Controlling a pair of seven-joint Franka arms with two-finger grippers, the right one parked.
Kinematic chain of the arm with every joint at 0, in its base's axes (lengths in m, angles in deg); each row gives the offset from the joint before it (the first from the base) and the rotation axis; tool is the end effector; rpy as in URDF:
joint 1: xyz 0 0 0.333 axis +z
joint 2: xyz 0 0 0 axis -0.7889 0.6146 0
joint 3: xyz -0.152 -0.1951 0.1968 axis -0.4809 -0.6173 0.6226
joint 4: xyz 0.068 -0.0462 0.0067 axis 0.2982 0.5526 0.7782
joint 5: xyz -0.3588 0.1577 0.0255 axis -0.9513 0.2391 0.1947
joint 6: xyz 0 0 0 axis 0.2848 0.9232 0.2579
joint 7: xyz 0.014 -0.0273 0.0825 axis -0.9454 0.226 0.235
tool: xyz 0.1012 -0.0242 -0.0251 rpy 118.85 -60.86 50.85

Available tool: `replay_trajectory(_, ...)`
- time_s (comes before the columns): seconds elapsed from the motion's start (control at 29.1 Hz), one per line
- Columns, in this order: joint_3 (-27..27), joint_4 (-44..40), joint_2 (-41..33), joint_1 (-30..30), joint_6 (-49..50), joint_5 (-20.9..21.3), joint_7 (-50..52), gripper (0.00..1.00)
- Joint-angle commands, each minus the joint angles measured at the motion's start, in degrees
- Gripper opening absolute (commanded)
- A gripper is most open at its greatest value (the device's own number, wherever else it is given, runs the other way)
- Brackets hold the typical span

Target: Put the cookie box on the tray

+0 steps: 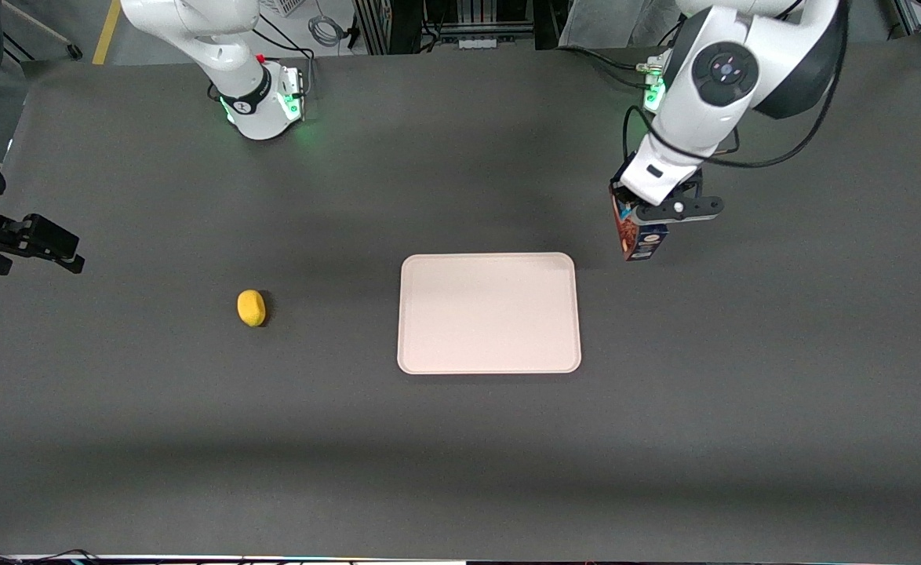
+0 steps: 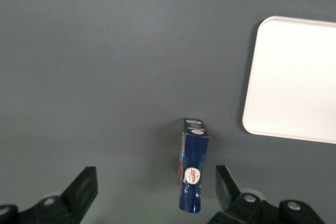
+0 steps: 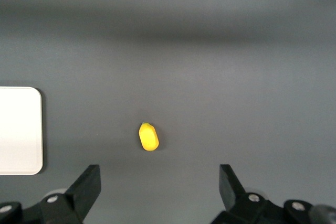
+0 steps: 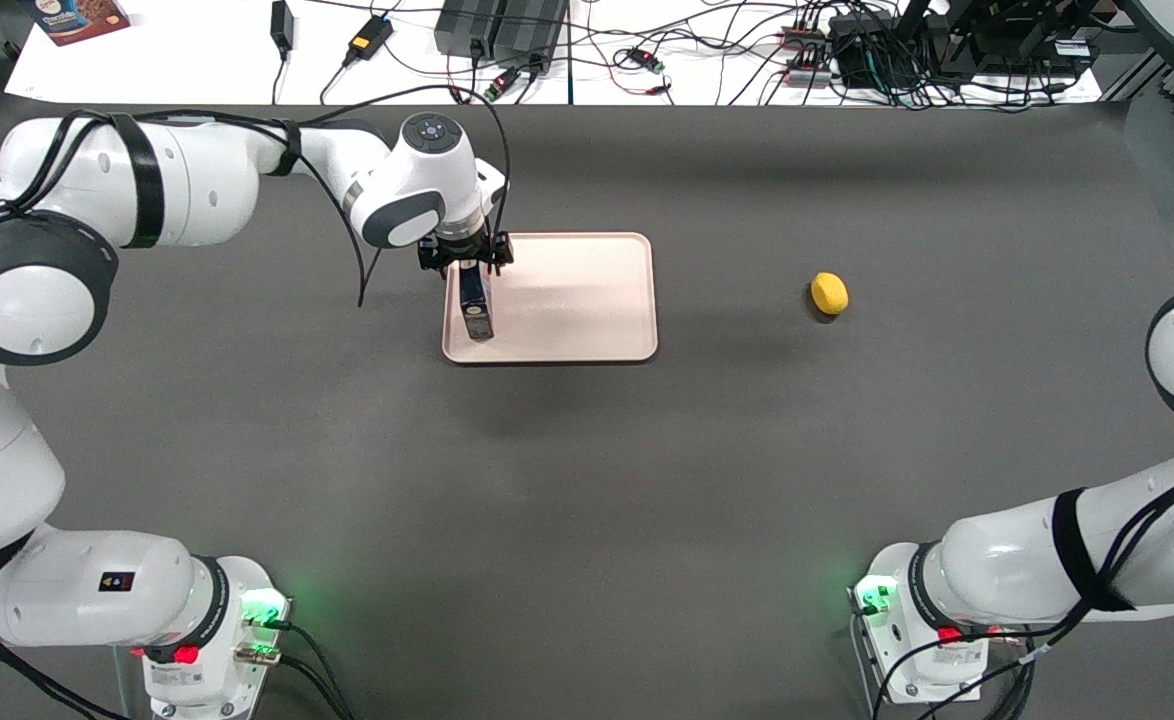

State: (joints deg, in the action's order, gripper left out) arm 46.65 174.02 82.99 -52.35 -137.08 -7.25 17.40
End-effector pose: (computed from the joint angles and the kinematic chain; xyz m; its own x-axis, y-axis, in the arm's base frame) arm 0.5155 -0.3594 0.2594 0.9947 0.0778 0.0670 0.0780 -0.9970 -0.0007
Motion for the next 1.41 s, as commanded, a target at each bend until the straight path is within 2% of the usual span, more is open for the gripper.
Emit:
replay_trajectory(0.0, -0.44, -1.18, -3.80, 0.27, 3.14, 0.66, 0.35, 1.00)
replay_trajectory(0.1, -0.88, -1.53, -7.23, 1.06, 7.44, -0.83, -3.24, 1.00)
replay_trajectory(0.17, -0.79, -3.28, -9.87, 1.41, 10.25, -6.25, -7.72, 1.00)
replay_trajectory(0.28, 0.00, -6.36, -14.52, 1.41, 16.31, -17.59, -17.11, 1.00)
replay_trajectory(0.34, 2.27, -7.68, -17.51, 1.41, 21.06, -21.56, -23.36, 1.00)
replay_trajectory(0.41, 4.56, -8.21, -20.94, 1.41, 24.40, -23.59, -28.64, 1.00)
replay_trajectory(0.62, 10.71, -8.22, -29.11, 1.41, 31.61, -26.15, -38.49, 1.00)
replay_trajectory(0.83, 17.39, -7.95, -35.27, 1.41, 35.93, -26.59, -50.01, 1.00)
replay_trajectory(1.07, 22.50, -7.08, -40.37, 1.41, 39.01, -27.47, -52.13, 1.00)
replay_trajectory(1.38, 27.07, -2.60, -44.33, 1.41, 37.08, -27.38, -53.36, 1.00)
